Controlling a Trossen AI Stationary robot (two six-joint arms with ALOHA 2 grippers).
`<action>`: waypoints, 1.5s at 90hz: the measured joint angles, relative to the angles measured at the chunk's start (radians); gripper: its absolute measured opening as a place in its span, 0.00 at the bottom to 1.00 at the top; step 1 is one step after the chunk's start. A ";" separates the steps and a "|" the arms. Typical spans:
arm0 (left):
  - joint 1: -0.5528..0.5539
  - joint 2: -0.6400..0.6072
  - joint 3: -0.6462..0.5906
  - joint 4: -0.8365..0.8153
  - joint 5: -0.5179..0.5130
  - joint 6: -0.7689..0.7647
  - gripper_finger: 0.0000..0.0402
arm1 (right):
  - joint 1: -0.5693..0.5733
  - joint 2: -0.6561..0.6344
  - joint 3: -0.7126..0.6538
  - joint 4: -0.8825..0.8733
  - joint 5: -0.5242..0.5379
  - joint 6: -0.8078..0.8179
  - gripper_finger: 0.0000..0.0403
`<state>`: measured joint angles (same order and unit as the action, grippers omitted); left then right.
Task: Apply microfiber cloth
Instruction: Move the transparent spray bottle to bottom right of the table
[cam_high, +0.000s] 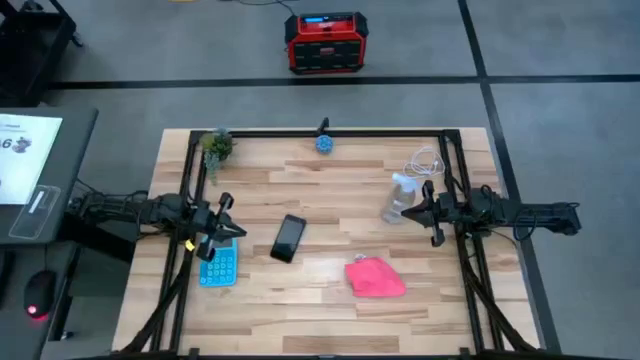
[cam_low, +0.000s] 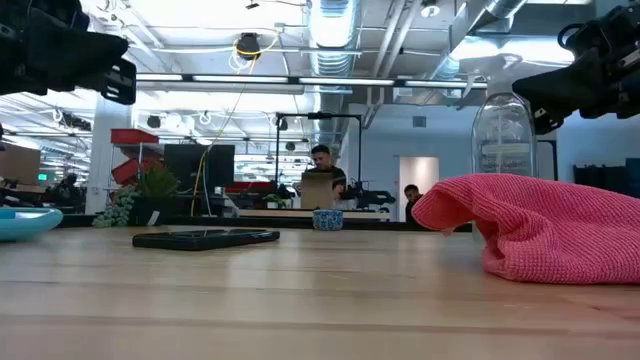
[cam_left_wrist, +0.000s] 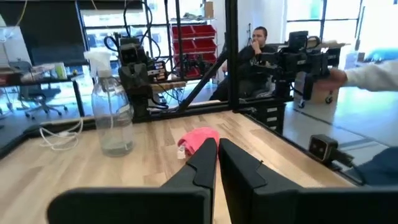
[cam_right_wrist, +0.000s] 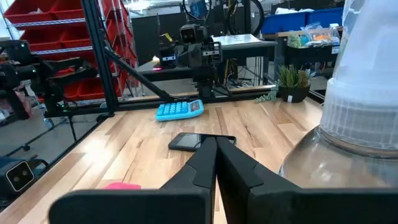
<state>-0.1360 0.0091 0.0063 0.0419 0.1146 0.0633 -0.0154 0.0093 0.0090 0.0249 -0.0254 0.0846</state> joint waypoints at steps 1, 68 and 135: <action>0.000 0.000 0.000 0.000 0.000 -0.001 0.00 | 0.000 0.000 0.000 0.001 0.000 -0.004 0.00; 0.000 0.000 0.000 -0.002 -0.179 -0.118 0.00 | 0.064 0.188 0.485 -0.143 0.167 -0.112 0.16; 0.000 0.000 0.000 0.006 -0.307 -0.141 0.00 | -0.049 0.803 0.867 -0.806 0.390 0.208 0.30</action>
<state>-0.1360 0.0093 0.0062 0.0475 -0.1928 -0.0772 -0.0644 0.8122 0.8761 -0.7816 0.3651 0.2922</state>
